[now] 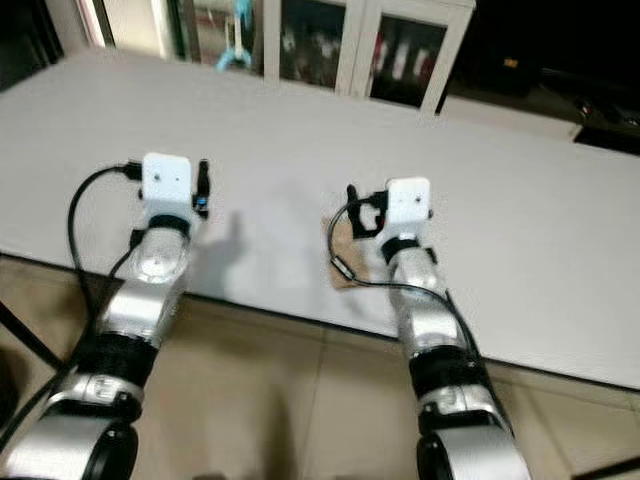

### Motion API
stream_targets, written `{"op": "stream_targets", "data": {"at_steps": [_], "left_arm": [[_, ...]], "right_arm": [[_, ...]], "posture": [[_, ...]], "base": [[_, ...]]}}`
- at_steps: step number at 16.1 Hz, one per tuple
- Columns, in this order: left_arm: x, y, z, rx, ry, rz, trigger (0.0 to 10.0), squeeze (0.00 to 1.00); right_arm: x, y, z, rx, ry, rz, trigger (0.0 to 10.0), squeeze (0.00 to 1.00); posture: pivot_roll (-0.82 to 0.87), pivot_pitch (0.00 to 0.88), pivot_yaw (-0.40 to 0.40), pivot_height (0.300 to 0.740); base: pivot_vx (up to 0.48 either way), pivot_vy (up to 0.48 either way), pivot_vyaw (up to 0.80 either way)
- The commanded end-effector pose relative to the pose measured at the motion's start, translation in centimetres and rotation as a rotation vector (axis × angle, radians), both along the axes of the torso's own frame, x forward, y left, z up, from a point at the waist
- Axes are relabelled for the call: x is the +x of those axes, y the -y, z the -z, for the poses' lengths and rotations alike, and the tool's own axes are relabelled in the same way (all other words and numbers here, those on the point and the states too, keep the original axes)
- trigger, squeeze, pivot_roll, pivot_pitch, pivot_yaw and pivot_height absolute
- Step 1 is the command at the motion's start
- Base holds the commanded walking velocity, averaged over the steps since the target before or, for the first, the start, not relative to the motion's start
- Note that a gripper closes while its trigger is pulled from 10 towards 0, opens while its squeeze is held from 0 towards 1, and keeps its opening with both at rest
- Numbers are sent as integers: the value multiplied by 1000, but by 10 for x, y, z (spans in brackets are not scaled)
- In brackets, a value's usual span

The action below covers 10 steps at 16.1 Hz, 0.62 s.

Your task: Picking trash to rubbish bin

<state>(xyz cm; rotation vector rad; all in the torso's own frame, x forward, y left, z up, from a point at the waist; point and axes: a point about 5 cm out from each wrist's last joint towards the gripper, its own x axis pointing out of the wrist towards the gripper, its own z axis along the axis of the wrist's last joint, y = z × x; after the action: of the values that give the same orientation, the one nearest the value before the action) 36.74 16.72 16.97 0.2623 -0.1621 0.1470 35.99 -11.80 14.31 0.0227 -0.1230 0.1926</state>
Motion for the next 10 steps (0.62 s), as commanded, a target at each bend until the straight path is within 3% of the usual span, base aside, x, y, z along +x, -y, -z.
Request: {"op": "stream_targets", "data": {"at_steps": [1, 8, 10], "left_arm": [[1, 8, -4, -1, 12, 23, 10000, 0], [1, 8, -4, -2, 9, 26, 10000, 0], [1, 10, -2, -6, -3, 36, 10000, 0]], "right_arm": [[1, 9, -3, -1, 5, 25, 10000, 0], [0, 10, -1, 1, -3, 23, 10000, 0], [0, 10, -1, 3, -4, 23, 10000, 0]], "posture": [[17, 14, -99, 740], [16, 15, -100, 740], [16, 15, -100, 740]], "base": [[0, -394, 0], [0, -359, 0], [0, 0, 0]]}}
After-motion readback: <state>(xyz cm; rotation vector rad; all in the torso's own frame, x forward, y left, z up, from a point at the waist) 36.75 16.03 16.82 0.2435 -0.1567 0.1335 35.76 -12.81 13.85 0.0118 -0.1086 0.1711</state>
